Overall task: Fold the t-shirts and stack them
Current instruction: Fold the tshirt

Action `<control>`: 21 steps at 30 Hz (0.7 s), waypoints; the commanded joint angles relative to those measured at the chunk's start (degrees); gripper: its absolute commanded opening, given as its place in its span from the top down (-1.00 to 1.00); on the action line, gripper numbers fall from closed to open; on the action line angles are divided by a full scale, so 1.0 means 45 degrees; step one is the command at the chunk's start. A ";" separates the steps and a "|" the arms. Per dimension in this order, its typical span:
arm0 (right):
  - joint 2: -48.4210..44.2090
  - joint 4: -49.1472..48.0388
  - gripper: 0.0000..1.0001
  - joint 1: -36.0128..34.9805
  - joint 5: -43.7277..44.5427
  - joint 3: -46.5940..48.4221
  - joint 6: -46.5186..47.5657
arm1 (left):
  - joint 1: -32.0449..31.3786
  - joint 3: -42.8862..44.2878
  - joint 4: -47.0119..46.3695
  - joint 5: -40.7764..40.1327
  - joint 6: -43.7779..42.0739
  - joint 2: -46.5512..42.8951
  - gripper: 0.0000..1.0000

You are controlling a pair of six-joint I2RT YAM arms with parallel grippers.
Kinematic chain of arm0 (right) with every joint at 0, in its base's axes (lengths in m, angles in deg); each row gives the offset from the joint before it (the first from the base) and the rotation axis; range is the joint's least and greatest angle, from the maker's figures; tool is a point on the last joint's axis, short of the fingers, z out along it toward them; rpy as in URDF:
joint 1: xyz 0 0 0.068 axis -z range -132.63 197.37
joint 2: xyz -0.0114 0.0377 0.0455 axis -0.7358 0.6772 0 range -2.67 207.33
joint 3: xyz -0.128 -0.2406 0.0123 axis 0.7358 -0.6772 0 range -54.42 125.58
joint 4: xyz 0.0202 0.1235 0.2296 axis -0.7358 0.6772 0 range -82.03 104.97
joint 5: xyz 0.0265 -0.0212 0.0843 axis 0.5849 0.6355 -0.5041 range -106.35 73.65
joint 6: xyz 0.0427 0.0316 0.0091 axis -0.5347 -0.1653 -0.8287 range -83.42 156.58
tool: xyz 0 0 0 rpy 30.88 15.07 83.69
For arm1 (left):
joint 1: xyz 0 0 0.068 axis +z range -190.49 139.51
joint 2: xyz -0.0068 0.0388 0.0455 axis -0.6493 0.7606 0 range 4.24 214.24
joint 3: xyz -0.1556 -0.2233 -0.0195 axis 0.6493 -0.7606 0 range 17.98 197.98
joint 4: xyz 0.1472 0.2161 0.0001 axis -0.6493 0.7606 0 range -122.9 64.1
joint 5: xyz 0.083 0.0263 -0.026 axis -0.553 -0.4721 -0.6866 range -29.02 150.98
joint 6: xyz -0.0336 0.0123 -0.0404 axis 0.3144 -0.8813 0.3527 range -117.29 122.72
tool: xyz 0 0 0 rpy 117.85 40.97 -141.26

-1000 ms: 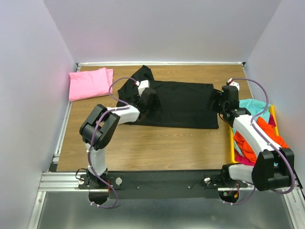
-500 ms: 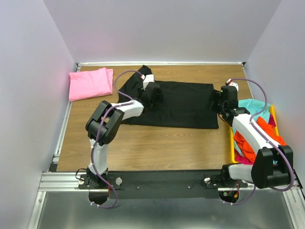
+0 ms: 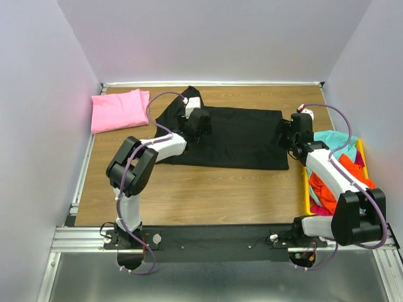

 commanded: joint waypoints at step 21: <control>-0.0159 -0.0533 -0.68 -0.0089 -0.0523 -0.0268 0.0210 | -0.0004 0.2699 0.2316 -0.1522 -0.0084 0.2334 -0.22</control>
